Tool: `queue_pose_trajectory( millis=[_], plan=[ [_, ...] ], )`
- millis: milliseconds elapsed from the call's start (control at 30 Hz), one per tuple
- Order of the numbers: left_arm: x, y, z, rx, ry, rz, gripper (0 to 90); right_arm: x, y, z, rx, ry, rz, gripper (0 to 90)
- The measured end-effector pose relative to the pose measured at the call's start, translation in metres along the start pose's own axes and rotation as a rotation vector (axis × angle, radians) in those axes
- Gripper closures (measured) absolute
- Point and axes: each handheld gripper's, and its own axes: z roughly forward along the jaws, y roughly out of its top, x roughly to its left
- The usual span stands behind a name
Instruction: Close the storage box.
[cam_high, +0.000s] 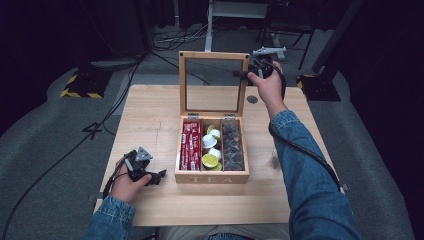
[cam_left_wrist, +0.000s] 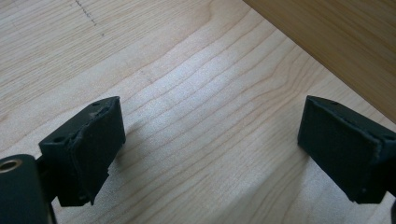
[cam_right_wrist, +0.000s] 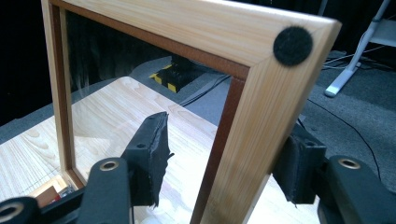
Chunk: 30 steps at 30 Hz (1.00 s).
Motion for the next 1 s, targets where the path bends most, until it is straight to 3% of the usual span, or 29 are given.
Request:
queue_pose_trajectory(
  millis=[300,800,1000],
  plan=[
    [0.0,0.0,0.0,0.001,0.001,0.0,7.7,0.009,0.002,-0.014,-0.005,0.003,-0.022,42.7],
    [-0.002,0.001,0.0,0.003,0.009,-0.014,7.7,0.037,0.008,-0.056,-0.017,0.012,-0.136,47.2],
    [-0.002,0.001,0.001,0.0,0.011,-0.019,7.7,0.048,0.007,-0.07,0.002,0.006,-0.178,51.7]
  ],
)
